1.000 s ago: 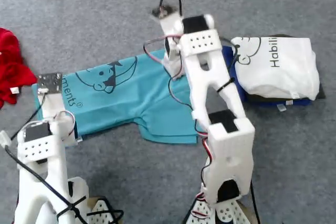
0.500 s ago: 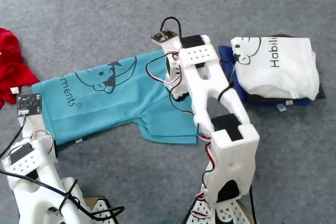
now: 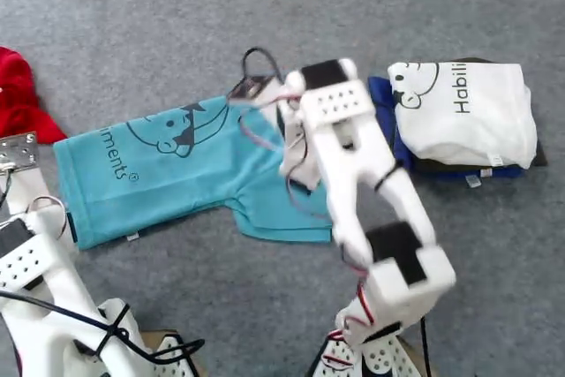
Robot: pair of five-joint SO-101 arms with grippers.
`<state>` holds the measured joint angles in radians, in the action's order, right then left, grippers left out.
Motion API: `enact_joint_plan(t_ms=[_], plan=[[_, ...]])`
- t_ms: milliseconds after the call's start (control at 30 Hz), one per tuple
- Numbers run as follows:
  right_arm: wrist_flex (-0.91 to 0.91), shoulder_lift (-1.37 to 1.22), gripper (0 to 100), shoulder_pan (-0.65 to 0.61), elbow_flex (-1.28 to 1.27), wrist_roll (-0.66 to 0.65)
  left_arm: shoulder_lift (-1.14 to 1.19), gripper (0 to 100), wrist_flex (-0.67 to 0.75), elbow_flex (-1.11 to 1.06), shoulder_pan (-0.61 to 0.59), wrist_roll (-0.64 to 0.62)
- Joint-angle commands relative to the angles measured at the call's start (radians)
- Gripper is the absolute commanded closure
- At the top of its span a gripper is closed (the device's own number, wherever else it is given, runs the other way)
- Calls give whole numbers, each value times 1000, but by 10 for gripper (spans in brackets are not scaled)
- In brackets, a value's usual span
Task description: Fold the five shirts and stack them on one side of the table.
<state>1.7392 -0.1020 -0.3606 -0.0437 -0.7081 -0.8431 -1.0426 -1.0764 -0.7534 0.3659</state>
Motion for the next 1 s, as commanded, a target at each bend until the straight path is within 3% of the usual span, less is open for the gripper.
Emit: enact_joint_plan(t_ms=[0,200,300,367,533,967], plan=[[-48,206,979,-110,-223,-66,-6,971,31,-5,-7,-41],[-374,429,959,-180,-604,-80,-6,971,163,-147,-8,-60],[-491,510,869,-173,-733,-201,-6,971,221,-208,-8,-104],[-506,532,822,-161,-786,-245,-6,971,241,-234,-7,-126],[-534,535,817,-161,-832,-310,-6,971,281,-251,-7,-153],[-815,475,783,-163,-1010,-315,-6,971,282,-260,-1,-149]])
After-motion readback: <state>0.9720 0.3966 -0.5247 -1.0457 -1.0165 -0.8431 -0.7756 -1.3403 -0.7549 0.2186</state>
